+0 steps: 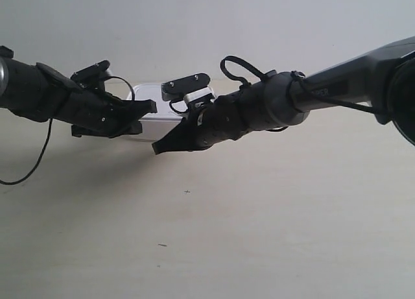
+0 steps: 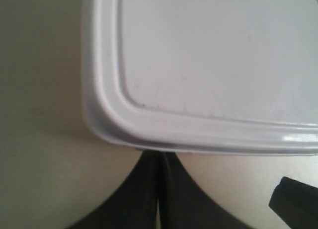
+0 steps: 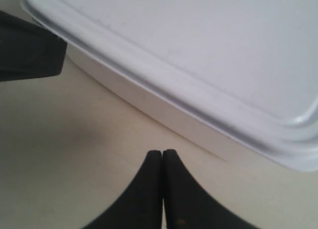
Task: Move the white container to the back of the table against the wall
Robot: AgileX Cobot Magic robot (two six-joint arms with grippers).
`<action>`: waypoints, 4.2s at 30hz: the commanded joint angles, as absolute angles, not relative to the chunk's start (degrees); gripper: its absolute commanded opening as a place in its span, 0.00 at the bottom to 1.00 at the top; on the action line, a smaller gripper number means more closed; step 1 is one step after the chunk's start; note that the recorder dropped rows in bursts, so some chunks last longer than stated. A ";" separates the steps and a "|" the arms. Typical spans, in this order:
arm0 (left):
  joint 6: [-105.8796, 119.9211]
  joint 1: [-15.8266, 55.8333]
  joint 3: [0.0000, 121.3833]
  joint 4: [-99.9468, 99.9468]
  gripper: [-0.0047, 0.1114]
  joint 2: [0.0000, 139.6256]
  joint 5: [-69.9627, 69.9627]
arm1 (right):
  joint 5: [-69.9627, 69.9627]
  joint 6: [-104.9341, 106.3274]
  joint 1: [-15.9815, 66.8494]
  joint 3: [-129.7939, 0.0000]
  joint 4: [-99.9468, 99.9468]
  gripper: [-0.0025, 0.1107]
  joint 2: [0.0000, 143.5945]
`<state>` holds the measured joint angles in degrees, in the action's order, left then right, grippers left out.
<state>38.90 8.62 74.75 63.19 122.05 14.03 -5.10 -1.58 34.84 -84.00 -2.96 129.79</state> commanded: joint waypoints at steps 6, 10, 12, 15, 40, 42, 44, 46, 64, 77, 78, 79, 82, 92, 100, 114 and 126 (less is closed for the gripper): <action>39.03 8.50 76.16 62.28 0.04 122.71 11.71 | -5.76 -1.53 31.21 -84.59 -2.71 0.02 129.89; 39.03 8.50 76.16 62.28 0.04 122.71 10.59 | -3.84 -1.53 30.65 -84.59 -2.59 0.02 129.89; 39.25 8.50 76.16 62.28 0.04 122.71 10.15 | -3.60 -1.53 30.51 -84.59 -2.61 0.02 130.02; 39.63 8.50 76.40 62.28 0.04 122.75 10.15 | -2.51 -1.29 30.51 -84.59 -2.47 0.02 130.26; 40.27 8.50 85.49 61.60 0.04 128.19 14.27 | -4.65 1.20 26.94 -92.78 -2.45 0.02 135.76; 40.27 8.50 85.49 61.60 0.04 128.32 12.81 | -4.93 1.09 26.31 -95.15 -2.74 0.02 136.32; 40.38 8.50 86.29 60.72 0.04 129.09 12.93 | -6.71 1.09 25.60 -97.93 -2.74 0.02 137.81; 40.38 8.50 87.48 60.40 0.04 129.90 13.49 | -7.21 1.09 25.18 -99.14 -2.74 0.02 138.77; 40.38 8.50 92.57 59.00 0.04 132.63 12.91 | -7.99 1.50 23.18 -108.05 -4.67 0.02 143.09; 40.38 8.00 96.58 58.75 0.04 134.47 12.75 | -8.38 1.61 23.18 -109.07 -5.23 0.02 143.90; 40.38 8.00 96.97 58.75 0.04 134.56 13.06 | -8.12 2.00 23.18 -109.07 -5.23 0.02 143.90; 40.38 7.96 97.42 58.64 0.04 134.69 12.95 | -7.74 2.15 23.18 -109.07 -5.23 0.02 143.90; 40.38 7.96 97.86 58.48 0.04 134.81 12.54 | -6.68 3.06 23.18 -109.07 -6.13 0.02 143.90; 40.12 7.96 99.46 57.56 0.04 136.51 13.35 | -4.35 3.06 23.18 -109.07 -6.13 0.02 144.25; 40.12 7.85 99.46 57.56 0.04 137.01 12.40 | -3.18 3.06 23.18 -109.21 -6.13 0.02 144.53; 40.12 7.59 103.35 57.56 0.04 138.54 12.11 | -4.27 5.05 23.18 -110.67 -6.13 0.02 145.22; 40.12 7.13 103.46 57.47 0.04 138.54 13.99 | -4.35 5.05 23.18 -110.79 -6.13 0.02 145.22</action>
<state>40.23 7.32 102.75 57.44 138.54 13.63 -4.82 4.66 23.55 -110.47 -6.15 145.12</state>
